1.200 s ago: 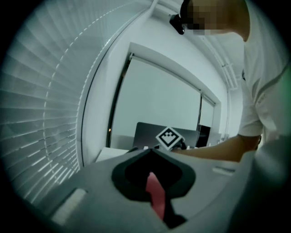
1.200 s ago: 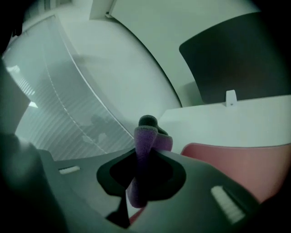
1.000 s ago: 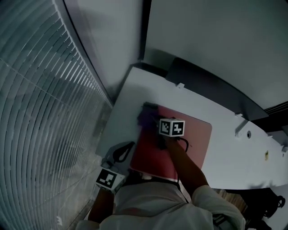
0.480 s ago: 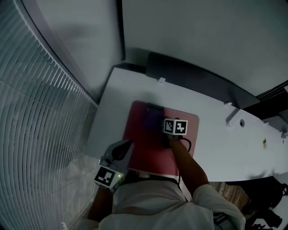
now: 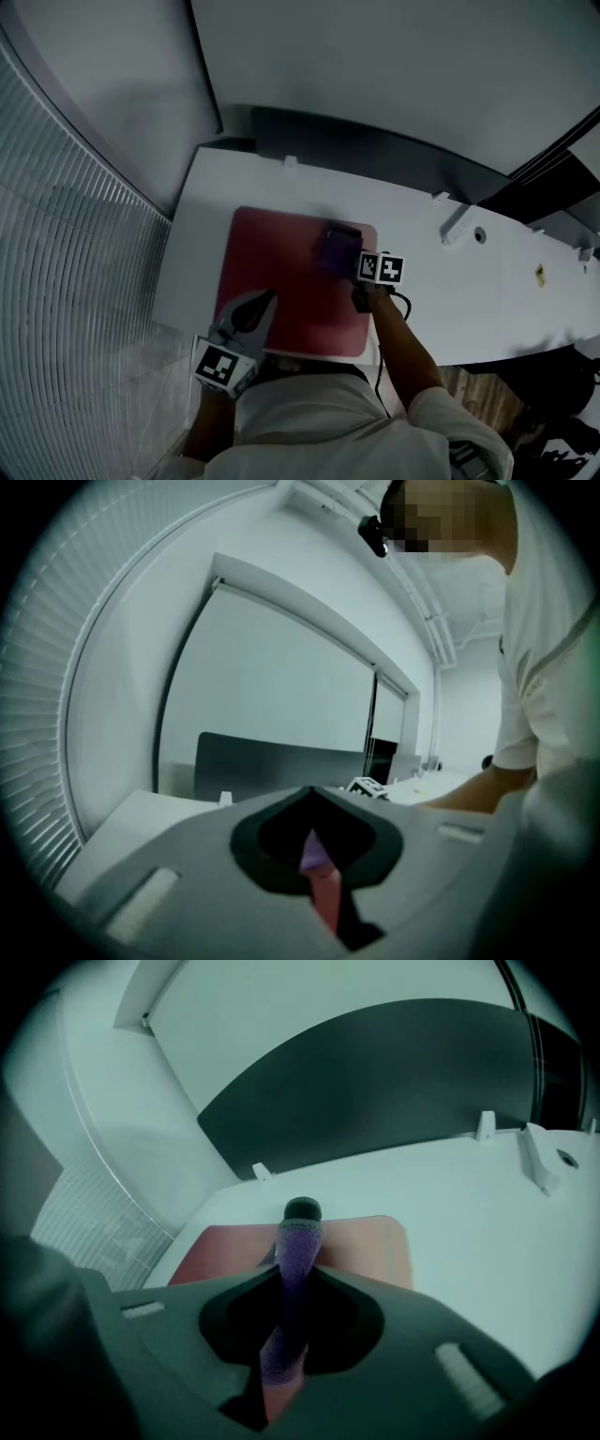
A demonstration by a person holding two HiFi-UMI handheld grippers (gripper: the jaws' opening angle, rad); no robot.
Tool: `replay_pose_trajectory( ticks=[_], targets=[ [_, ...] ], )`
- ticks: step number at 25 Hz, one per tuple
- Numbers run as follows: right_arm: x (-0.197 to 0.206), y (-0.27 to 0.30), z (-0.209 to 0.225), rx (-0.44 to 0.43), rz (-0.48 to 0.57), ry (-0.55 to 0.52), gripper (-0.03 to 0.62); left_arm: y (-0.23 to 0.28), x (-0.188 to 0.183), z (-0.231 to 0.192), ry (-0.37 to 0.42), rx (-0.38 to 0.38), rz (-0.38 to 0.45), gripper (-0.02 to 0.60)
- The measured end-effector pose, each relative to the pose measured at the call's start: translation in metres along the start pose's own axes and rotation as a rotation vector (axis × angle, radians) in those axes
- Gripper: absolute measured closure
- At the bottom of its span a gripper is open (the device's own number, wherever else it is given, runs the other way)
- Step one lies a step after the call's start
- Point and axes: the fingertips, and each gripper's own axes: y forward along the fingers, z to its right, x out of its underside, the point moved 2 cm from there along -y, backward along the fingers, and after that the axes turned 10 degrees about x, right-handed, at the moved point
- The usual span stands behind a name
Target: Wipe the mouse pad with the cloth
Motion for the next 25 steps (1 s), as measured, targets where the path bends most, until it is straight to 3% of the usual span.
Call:
replay_pose_trajectory(
  ticks=[7,13,18,25],
  targets=[
    [0.007,-0.028,0.103,0.120,0.041,0.074,0.546,0.028,0.007,0.045,0.022,0.030,0.001,0.579],
    [0.006,-0.063,0.136,0.143,0.086,0.122,0.546,0.020,-0.007,0.047,0.074,-0.024,-0.017,0.578],
    [-0.008,-0.115,0.086,0.025,0.240,0.047,0.546,0.002,-0.019,0.029,0.089,-0.094,0.001,0.578],
    [-0.034,-0.167,-0.025,-0.185,0.426,-0.091,0.546,-0.026,-0.023,0.002,0.092,-0.125,0.036,0.579]
  ],
)
